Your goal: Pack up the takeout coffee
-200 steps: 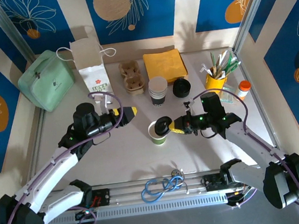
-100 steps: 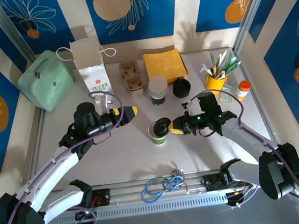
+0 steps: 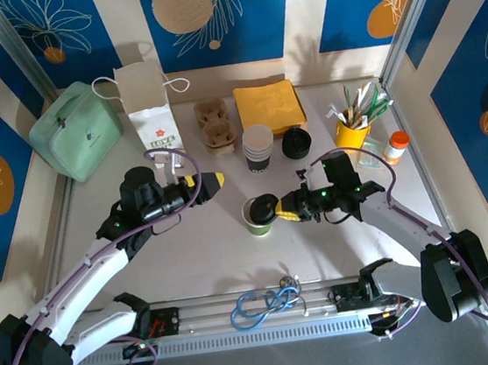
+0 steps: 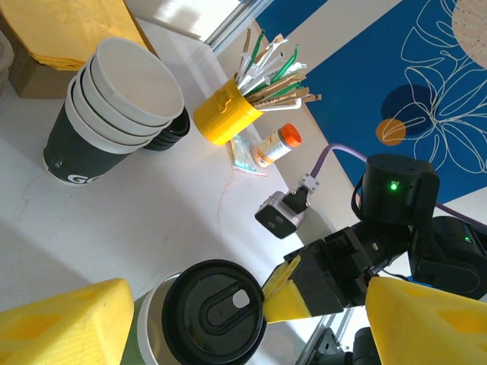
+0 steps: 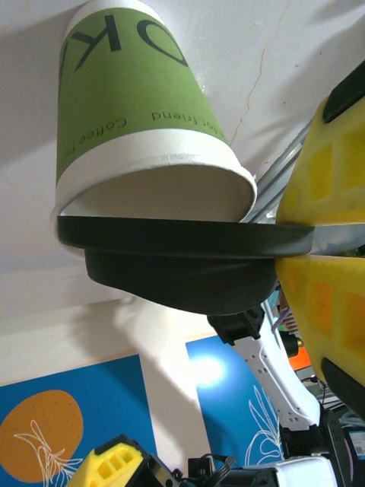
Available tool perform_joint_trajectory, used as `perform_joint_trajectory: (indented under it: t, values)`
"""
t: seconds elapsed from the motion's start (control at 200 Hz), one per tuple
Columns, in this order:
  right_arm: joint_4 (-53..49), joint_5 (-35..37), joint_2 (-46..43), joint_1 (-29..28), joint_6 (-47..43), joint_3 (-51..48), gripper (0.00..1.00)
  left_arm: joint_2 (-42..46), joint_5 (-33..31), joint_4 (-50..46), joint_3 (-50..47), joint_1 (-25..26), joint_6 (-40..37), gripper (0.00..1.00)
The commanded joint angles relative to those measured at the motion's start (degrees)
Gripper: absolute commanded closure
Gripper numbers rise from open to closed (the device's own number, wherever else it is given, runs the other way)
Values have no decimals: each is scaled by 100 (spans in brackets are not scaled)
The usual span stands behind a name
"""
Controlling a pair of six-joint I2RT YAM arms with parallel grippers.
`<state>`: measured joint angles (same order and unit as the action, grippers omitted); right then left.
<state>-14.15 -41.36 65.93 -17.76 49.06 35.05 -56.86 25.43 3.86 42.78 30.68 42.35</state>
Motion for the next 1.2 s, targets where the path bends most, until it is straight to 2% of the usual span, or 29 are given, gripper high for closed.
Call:
perform_joint_trajectory:
  t: [0.0, 0.715, 1.196]
  values:
    - [-59, -30, 69, -6, -115, -93, 83, -11, 146, 142, -50, 49, 70, 20]
    - [-82, 217, 258, -245, -194, -90, 76, 219, 130, 120, -179, 46, 109, 19]
    - [51, 304, 354, -364, -156, -101, 76, 221, 155, -6, -138, 51, 136, 19]
